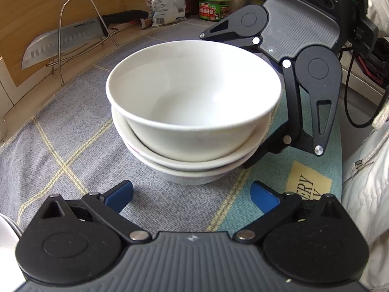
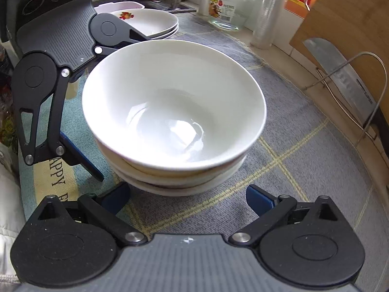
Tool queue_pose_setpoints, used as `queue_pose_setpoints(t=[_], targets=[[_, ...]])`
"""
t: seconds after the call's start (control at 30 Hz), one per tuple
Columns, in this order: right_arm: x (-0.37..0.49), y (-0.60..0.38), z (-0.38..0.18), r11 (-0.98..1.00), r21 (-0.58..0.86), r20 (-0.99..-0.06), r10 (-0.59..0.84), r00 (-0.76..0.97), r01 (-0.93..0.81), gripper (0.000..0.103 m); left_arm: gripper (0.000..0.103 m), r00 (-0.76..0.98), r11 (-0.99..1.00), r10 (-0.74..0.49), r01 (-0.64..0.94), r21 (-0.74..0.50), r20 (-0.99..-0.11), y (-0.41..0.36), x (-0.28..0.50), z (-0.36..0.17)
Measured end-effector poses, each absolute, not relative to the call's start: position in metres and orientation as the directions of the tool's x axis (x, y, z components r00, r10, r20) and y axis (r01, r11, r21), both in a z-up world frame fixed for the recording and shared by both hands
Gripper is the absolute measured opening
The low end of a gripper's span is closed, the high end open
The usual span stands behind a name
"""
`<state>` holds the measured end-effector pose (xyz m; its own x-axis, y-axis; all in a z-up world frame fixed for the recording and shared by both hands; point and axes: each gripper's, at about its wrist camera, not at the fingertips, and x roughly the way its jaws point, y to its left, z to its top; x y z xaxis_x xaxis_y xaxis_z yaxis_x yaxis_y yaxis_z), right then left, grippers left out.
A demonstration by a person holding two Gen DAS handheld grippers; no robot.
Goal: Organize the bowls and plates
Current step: 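Grasp the three-bowl stack from opposite rims with both grippers, then lift and carry the bowl stack with both grippers toward the plate stack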
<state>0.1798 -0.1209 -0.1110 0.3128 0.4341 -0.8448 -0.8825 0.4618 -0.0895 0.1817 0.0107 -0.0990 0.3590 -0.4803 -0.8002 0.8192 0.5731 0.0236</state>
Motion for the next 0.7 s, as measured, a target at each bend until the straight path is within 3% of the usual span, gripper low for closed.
queue_pose_setpoints(t=[0.13,0.3,0.47,0.7], targets=[[0.182,-0.116,-0.108,0.428,-0.093,-0.843,0.448,0.300,-0.899,0.103,0.100,0.361,0.575,-0.490,0.818,0.017,-0.793,0.013,0.183,-0.098],[0.183,-0.115,-0.103,0.380,-0.096,-0.845,0.458,0.278,-0.920,0.100,0.089,0.361,0.553,-0.498,0.832,0.032,-0.789,0.011,0.187,-0.094],[0.185,-0.114,-0.099,0.337,-0.083,-0.849,0.469,0.244,-0.938,0.091,0.085,0.338,0.518,-0.518,0.855,0.026,-0.786,0.006,0.195,-0.090],[0.187,-0.112,-0.098,0.303,-0.075,-0.852,0.475,0.219,-0.950,0.091,0.082,0.301,0.470,-0.538,0.882,0.017,-0.787,0.005,0.201,-0.091]])
